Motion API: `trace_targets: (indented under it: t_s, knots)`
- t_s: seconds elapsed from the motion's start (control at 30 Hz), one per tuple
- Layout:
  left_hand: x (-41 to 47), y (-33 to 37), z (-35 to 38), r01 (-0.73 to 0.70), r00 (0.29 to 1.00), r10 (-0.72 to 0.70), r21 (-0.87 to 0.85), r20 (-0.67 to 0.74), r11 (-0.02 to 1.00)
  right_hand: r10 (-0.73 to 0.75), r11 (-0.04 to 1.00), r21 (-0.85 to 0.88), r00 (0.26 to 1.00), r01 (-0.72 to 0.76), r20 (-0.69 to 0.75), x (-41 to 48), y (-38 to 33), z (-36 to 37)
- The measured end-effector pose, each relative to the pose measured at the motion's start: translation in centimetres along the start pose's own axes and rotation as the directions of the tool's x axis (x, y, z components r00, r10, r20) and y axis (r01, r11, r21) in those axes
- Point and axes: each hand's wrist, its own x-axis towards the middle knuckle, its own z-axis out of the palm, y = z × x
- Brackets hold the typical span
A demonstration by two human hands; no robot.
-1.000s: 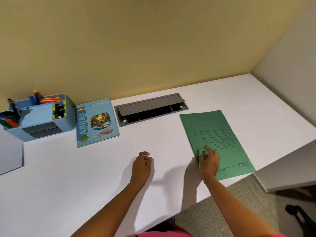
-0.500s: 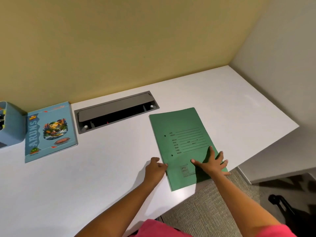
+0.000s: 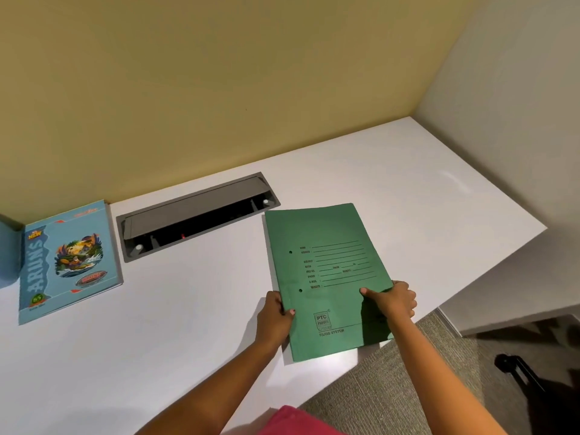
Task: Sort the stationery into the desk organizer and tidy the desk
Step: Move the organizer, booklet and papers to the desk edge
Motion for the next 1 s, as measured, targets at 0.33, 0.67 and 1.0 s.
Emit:
trace_targets:
  t_s: [0.33,0.67,1.0]
  knots:
    - [3.2,7.2,-0.1,-0.112,0.979,0.071,-0.211,-0.192,0.971,-0.145,0.922,0.347,0.984,0.173,-0.107,0.6,-3.1,-1.8]
    - [9.4,16.3,1.0,-0.211,0.957,0.136,-0.292,-0.255,0.933,-0.161,0.508,0.857,0.968,-0.088,0.194,1.9,-10.8,-0.8]
    - [16.4,16.1,1.8,-0.086,0.988,0.057,-0.201,-0.147,0.976,0.067,0.601,0.784,0.987,-0.155,0.145,10.0,-14.2,2.3]
